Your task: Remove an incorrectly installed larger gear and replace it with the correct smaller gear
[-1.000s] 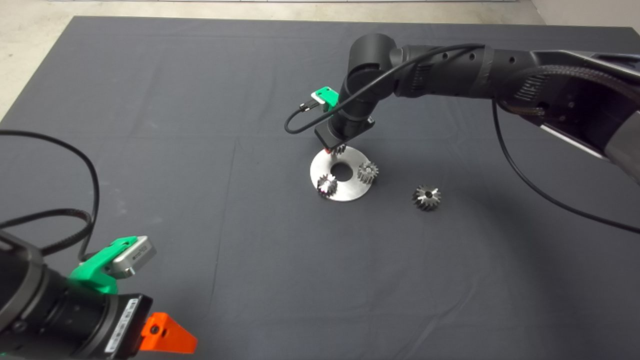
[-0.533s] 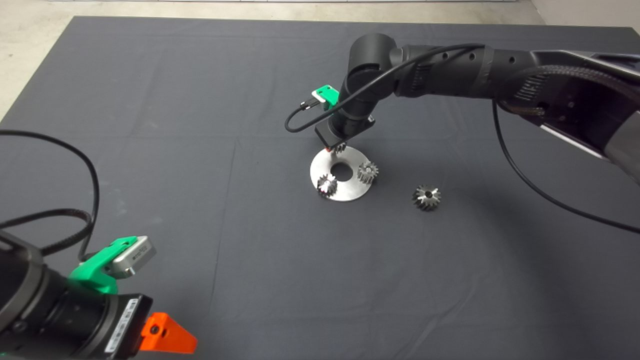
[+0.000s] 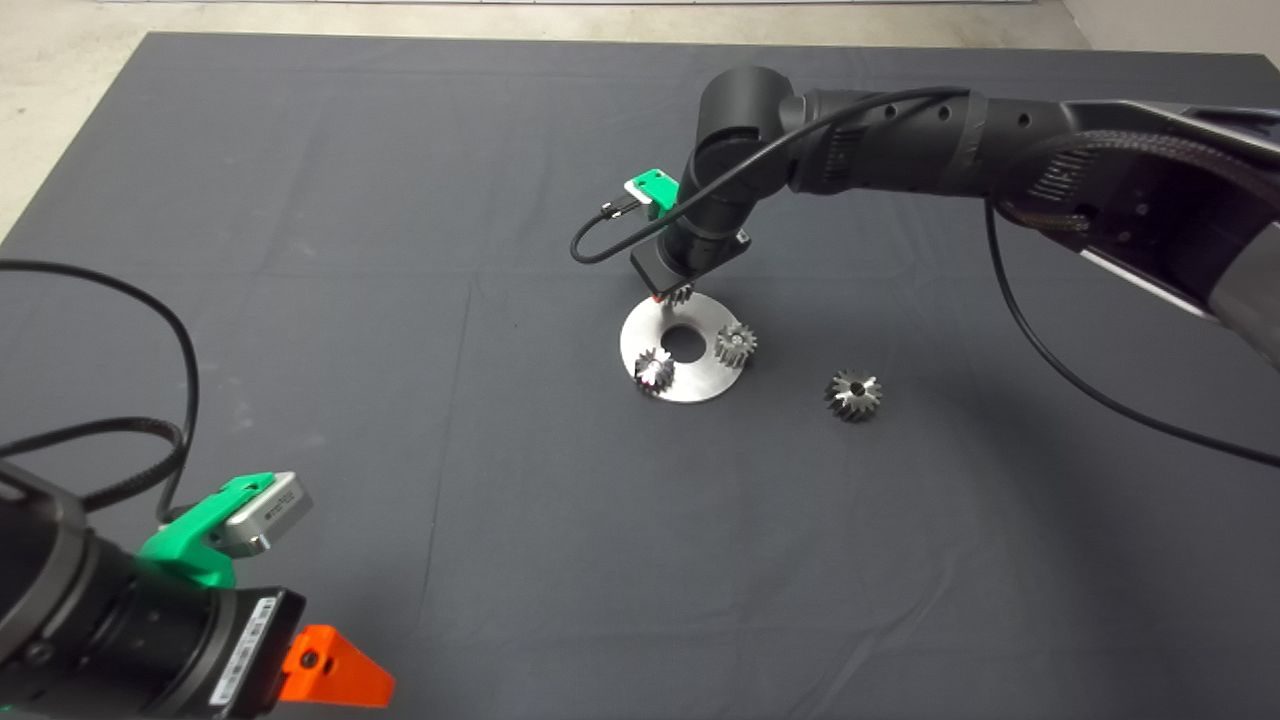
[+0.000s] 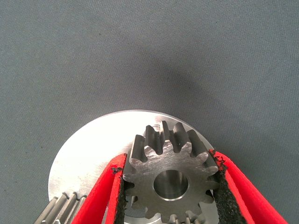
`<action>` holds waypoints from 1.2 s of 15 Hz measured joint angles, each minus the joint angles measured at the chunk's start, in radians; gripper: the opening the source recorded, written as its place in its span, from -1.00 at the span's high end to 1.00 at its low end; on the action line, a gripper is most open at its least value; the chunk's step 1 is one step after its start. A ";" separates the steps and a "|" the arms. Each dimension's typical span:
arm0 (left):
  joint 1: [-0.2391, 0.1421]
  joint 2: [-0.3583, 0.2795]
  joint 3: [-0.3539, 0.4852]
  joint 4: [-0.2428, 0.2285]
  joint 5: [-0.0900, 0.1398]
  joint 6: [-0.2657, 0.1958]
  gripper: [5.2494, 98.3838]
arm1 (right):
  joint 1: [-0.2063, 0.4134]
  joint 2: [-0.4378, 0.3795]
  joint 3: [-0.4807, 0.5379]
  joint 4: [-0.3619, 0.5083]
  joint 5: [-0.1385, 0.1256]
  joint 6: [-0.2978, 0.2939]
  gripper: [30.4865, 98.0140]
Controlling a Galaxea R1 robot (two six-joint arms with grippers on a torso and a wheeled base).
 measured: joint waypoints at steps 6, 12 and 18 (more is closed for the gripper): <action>0.000 0.000 0.000 0.000 0.000 0.000 -1.00 | -0.002 0.000 0.000 0.000 0.000 0.000 0.71; 0.000 0.000 0.000 0.000 0.000 0.000 -1.00 | -0.004 0.000 0.003 -0.002 0.000 0.000 0.71; 0.000 0.000 0.000 0.000 0.000 0.000 -1.00 | -0.006 0.000 0.004 -0.007 0.000 0.000 0.71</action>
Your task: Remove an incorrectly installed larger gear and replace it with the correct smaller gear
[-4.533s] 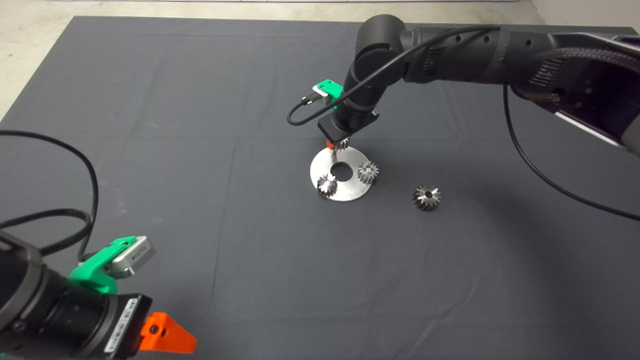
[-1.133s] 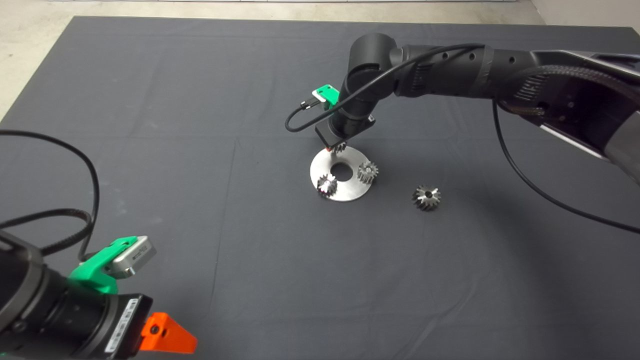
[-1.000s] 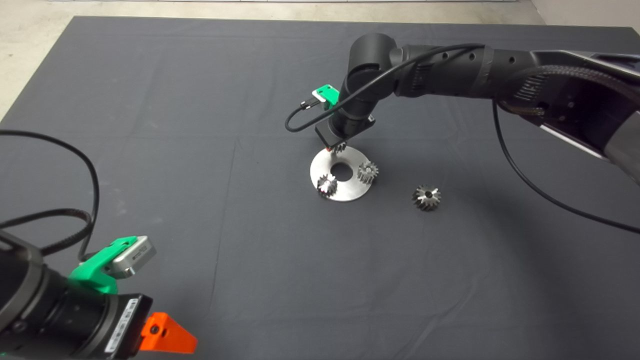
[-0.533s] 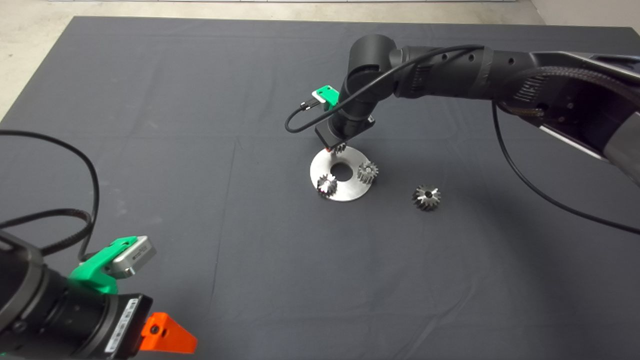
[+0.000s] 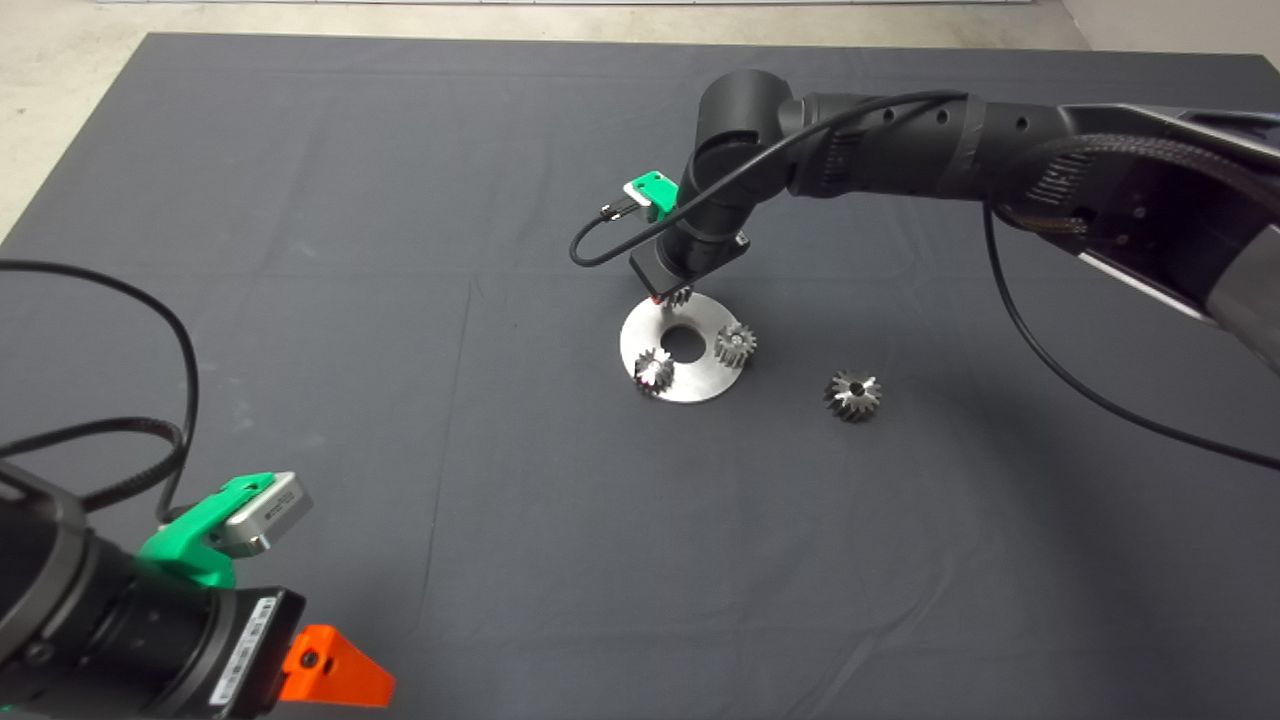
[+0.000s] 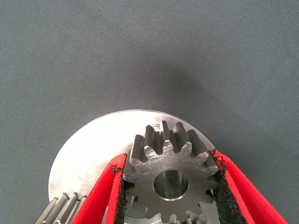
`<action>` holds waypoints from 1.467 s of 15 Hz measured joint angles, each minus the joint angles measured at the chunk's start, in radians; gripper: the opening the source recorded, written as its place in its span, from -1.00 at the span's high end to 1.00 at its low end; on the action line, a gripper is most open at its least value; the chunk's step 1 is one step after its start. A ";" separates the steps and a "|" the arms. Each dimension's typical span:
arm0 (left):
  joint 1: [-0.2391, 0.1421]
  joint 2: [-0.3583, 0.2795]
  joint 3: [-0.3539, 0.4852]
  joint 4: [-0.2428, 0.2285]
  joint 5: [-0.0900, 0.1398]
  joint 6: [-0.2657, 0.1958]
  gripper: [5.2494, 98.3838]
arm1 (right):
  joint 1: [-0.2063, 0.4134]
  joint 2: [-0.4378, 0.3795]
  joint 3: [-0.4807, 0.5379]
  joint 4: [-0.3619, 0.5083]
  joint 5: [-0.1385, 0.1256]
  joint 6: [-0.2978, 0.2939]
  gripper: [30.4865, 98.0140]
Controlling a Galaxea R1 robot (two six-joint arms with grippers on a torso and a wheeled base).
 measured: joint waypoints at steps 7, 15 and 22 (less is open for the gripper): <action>0.000 0.000 0.000 0.000 0.000 0.000 -1.00 | -0.002 0.000 0.003 -0.001 -0.001 0.004 0.71; 0.000 -0.001 0.000 0.000 0.000 0.000 -1.00 | 0.004 -0.005 0.005 -0.001 0.000 0.033 0.71; 0.000 -0.002 0.000 0.000 0.000 0.000 -1.00 | 0.011 -0.006 0.005 0.000 0.001 0.034 0.71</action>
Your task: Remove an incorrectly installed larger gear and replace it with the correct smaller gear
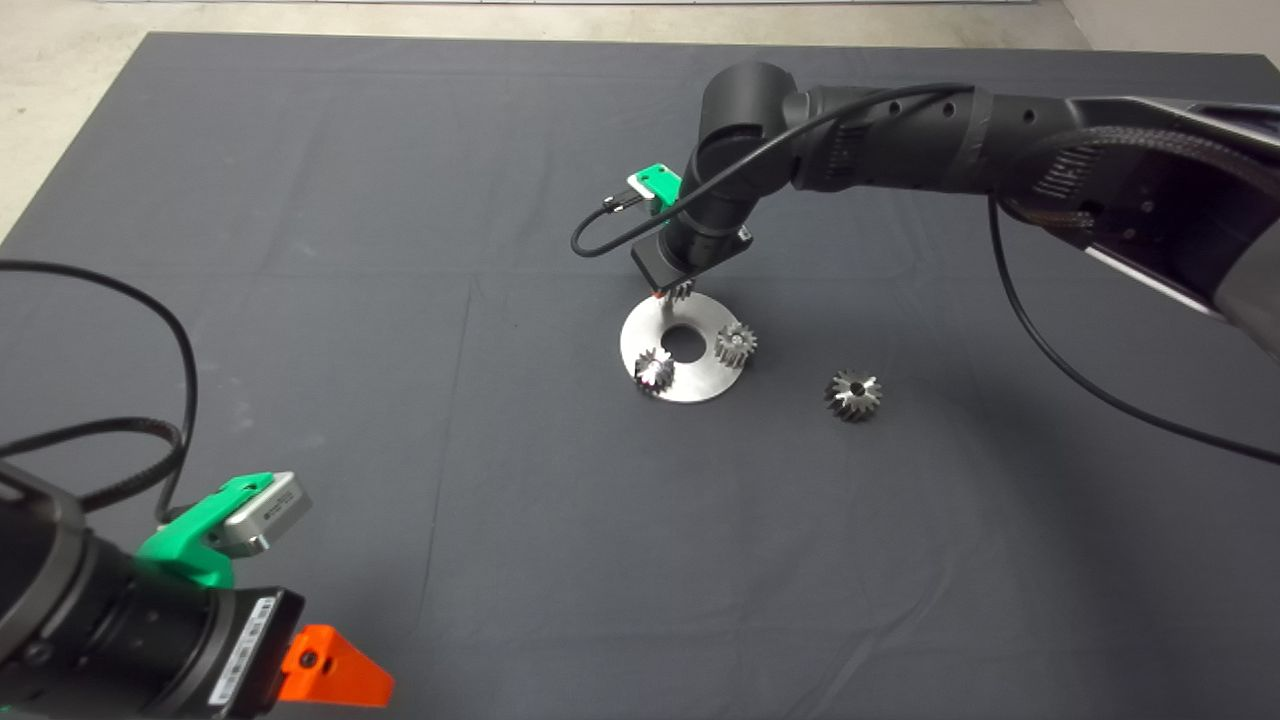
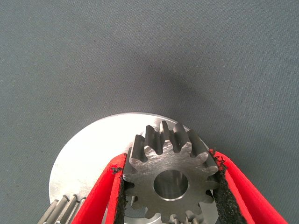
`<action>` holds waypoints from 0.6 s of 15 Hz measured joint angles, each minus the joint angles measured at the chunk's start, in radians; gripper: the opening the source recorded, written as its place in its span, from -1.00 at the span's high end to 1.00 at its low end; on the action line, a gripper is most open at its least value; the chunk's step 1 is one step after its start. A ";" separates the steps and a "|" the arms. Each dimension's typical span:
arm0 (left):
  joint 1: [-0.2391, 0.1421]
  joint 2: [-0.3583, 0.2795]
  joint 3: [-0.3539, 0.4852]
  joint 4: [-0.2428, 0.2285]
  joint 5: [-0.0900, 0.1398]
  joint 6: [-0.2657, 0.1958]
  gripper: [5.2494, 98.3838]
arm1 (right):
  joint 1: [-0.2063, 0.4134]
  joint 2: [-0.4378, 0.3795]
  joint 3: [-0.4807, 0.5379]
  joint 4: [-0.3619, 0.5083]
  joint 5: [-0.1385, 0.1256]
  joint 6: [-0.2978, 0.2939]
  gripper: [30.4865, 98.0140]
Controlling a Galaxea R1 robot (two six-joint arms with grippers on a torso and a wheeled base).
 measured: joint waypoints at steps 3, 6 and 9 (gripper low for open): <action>0.000 0.000 0.000 0.000 0.000 0.000 -1.00 | 0.000 0.000 0.000 0.000 0.006 0.000 0.71; 0.000 0.000 0.000 0.000 0.000 0.000 -1.00 | 0.000 0.000 0.000 0.000 0.007 0.003 0.71; 0.000 0.000 0.000 0.000 0.000 0.000 -1.00 | 0.000 0.000 0.000 0.000 0.009 0.023 0.71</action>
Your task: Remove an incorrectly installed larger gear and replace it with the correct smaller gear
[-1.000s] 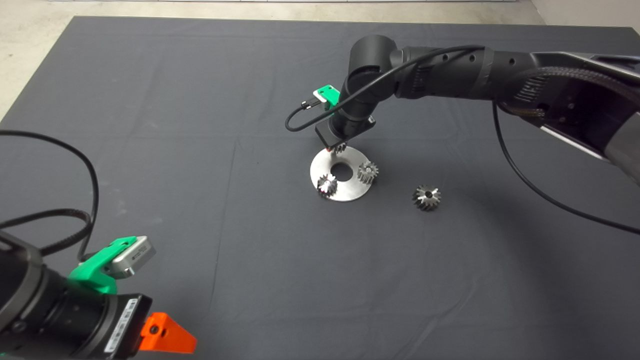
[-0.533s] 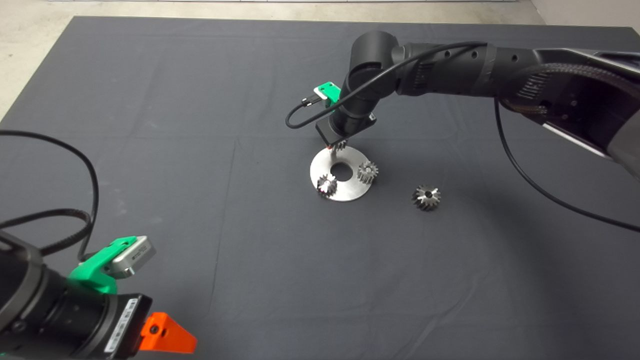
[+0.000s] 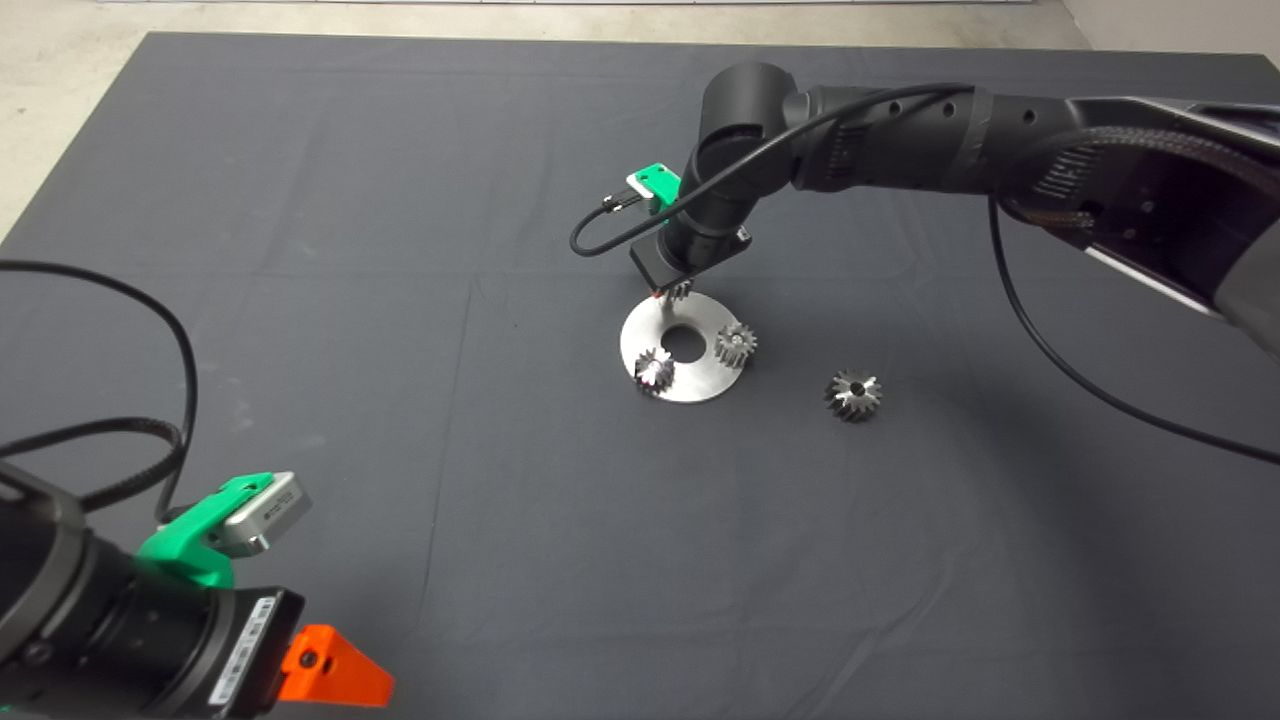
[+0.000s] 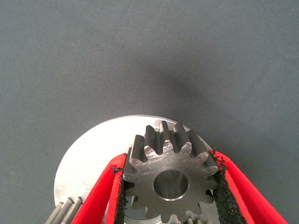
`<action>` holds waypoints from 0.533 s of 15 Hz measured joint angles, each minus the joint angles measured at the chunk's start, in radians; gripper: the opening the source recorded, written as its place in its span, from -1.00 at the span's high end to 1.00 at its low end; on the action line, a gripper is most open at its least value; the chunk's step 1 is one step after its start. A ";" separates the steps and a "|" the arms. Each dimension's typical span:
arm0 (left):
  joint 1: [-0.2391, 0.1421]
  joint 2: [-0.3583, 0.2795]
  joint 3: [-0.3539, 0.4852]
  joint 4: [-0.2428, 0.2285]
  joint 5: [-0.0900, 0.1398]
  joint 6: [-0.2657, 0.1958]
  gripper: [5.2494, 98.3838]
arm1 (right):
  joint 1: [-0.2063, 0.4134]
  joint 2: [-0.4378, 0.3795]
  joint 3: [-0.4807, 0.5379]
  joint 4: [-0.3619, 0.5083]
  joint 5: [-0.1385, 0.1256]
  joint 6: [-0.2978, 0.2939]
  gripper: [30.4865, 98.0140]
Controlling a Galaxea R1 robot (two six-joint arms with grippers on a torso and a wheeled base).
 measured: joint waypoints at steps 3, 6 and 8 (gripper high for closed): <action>0.000 0.000 0.000 0.000 0.000 0.000 -1.00 | 0.000 0.000 0.000 0.004 0.001 0.003 0.71; 0.000 0.000 0.000 0.000 0.000 0.000 -1.00 | 0.000 0.000 0.000 0.004 0.002 0.003 0.71; 0.000 0.000 0.000 0.000 0.000 0.000 -1.00 | 0.000 0.000 0.000 0.005 0.003 0.003 0.71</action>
